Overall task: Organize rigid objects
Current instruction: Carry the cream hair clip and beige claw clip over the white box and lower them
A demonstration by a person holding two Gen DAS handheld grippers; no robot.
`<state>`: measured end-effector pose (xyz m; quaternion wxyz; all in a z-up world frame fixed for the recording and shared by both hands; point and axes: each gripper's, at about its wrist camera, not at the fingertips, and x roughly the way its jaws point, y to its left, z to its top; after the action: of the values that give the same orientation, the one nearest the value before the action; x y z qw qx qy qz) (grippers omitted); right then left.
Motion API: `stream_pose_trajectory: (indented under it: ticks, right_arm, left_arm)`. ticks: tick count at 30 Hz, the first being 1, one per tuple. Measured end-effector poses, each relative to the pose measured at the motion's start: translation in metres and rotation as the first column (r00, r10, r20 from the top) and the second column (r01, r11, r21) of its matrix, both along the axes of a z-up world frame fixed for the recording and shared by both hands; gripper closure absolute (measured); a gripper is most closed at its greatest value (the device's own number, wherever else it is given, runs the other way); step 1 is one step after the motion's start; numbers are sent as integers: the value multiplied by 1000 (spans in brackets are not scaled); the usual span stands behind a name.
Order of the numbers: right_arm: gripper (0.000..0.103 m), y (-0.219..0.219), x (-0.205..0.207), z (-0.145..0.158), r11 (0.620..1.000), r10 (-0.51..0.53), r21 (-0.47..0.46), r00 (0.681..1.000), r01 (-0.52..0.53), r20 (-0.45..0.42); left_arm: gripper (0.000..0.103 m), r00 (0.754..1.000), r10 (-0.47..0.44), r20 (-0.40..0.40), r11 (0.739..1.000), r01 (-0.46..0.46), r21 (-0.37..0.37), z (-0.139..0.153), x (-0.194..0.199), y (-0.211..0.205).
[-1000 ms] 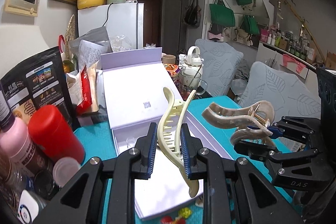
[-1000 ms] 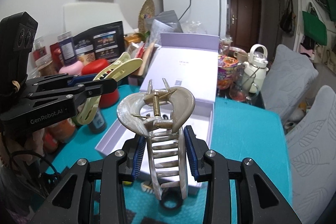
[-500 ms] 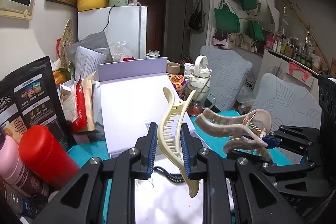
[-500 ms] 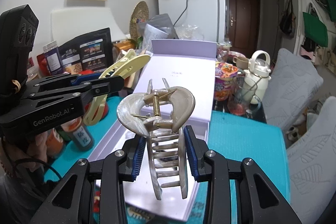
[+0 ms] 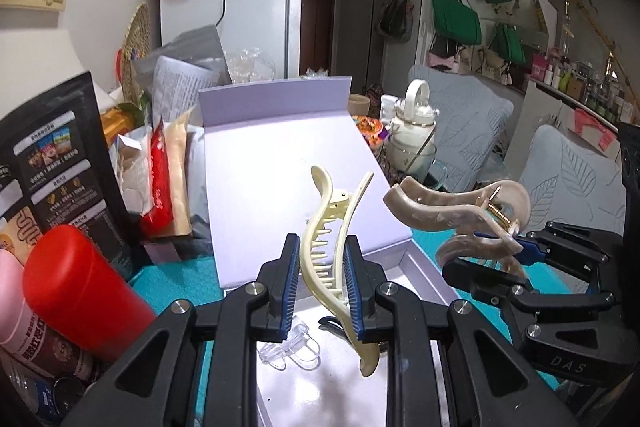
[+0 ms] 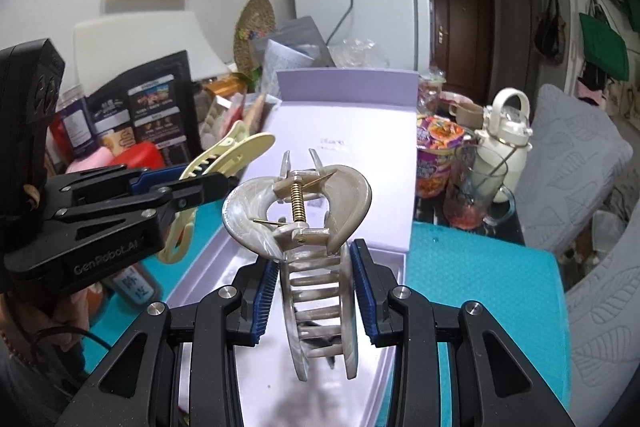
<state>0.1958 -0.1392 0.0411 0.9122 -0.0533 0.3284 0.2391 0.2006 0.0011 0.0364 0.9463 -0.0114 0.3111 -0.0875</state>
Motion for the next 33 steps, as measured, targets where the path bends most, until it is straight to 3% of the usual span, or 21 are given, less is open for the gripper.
stream_pose_trajectory:
  ticks: [12, 23, 33]
  right_arm:
    - [67, -4, 24, -35, 999, 3, -48, 995, -8, -102]
    - [67, 2, 38, -68, 994, 20, -100, 981, -40, -194]
    - [67, -3, 47, -79, 997, -7, -76, 968, -13, -252]
  left_arm:
    - [81, 992, -22, -122, 999, 26, 30, -39, 27, -10]
    - [81, 975, 13, -222, 997, 4, 76, -65, 41, -13]
    - [81, 957, 9, -290, 997, 14, 76, -83, 49, -13]
